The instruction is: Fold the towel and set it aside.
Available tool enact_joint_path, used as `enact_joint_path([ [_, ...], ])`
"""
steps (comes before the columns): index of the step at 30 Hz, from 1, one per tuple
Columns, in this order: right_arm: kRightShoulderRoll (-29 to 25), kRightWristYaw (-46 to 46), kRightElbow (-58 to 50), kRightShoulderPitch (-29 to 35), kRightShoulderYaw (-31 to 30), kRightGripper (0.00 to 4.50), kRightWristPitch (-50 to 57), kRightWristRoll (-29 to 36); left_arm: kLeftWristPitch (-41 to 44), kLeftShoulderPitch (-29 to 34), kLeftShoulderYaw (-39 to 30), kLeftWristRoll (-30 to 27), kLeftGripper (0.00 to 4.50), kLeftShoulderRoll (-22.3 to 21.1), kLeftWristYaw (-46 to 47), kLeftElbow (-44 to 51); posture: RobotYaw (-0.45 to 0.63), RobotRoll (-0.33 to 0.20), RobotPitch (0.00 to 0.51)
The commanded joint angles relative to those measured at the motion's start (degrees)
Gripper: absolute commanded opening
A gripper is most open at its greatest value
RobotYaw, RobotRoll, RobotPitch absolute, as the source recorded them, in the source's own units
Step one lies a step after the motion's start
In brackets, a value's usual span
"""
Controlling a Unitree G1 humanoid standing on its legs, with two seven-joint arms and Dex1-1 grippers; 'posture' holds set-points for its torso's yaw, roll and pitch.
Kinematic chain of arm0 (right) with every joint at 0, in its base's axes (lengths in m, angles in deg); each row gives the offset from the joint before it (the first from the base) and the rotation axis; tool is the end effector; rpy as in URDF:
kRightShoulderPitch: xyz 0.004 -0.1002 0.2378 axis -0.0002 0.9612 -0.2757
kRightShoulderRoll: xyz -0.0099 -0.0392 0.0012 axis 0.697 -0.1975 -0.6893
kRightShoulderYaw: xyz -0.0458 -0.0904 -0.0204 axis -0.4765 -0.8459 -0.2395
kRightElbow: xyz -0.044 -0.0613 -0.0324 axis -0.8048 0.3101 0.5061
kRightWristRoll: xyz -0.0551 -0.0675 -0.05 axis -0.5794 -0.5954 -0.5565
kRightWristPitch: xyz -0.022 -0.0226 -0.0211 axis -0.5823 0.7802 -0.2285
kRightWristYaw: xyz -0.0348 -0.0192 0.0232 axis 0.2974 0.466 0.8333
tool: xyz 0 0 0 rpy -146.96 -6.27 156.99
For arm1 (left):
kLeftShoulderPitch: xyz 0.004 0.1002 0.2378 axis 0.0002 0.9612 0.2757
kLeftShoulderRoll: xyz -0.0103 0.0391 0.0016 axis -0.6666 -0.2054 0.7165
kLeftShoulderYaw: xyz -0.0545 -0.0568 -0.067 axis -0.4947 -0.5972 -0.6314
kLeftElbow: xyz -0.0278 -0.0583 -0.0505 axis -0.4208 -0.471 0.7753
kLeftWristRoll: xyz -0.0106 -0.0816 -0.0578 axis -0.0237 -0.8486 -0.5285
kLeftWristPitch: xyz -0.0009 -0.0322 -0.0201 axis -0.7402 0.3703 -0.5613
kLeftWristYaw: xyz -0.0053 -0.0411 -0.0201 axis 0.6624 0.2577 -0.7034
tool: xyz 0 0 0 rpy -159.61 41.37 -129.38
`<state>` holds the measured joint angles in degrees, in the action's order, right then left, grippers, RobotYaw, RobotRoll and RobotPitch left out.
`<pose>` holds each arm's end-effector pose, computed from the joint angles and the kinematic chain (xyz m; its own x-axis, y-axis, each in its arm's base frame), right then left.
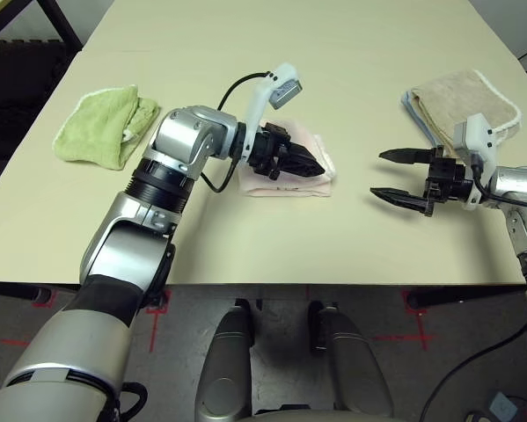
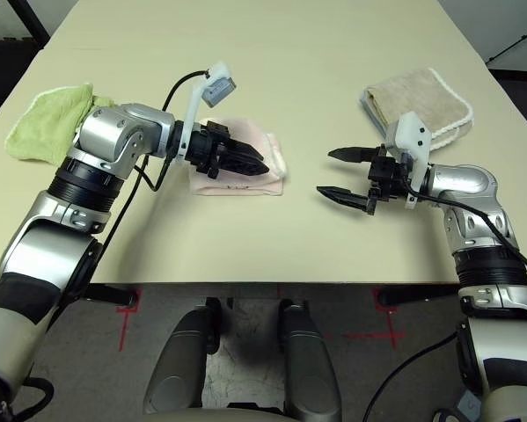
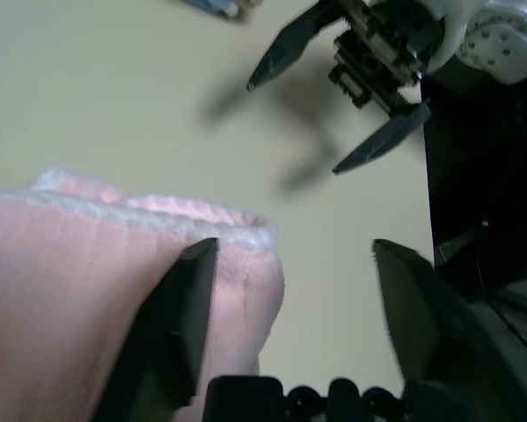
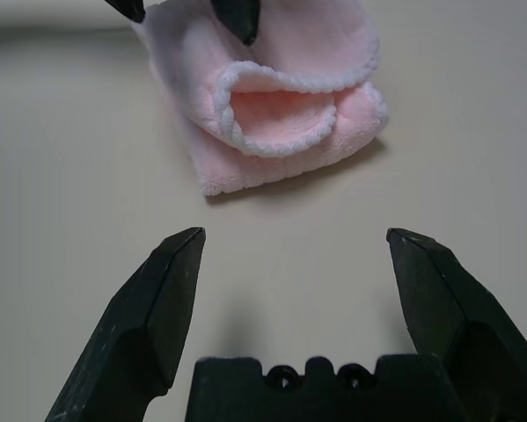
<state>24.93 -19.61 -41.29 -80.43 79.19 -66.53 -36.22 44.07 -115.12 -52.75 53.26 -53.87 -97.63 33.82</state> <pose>0.2953 -0.2847 0.1789 0.4726 0.8609 -0.1886 -0.8538 0.3942 -0.3402 0.3440 0.1185 0.2507 0.1437 -0.9115 -0.3854 0.9679 0.2105 -0.1370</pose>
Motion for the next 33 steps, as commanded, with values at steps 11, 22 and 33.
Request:
enact_joint_path([
  [11,7.3,4.2,1.2,-5.4,0.5,4.50,4.9,3.4,-12.5,10.4,-13.6,-8.4,4.47,-6.7,-9.4,5.1,0.03,0.000,0.209],
  [22,9.3,2.7,5.9,-7.5,-0.5,2.14,3.2,2.0,-35.2,11.7,-12.5,-1.6,4.50,-9.4,-17.2,-7.3,0.04,0.000,0.202],
  [33,8.9,0.9,4.1,-6.7,-1.0,0.03,3.2,1.4,-46.0,13.0,-12.6,2.4,4.50,-9.7,-17.6,-11.4,0.04,0.000,0.197],
])
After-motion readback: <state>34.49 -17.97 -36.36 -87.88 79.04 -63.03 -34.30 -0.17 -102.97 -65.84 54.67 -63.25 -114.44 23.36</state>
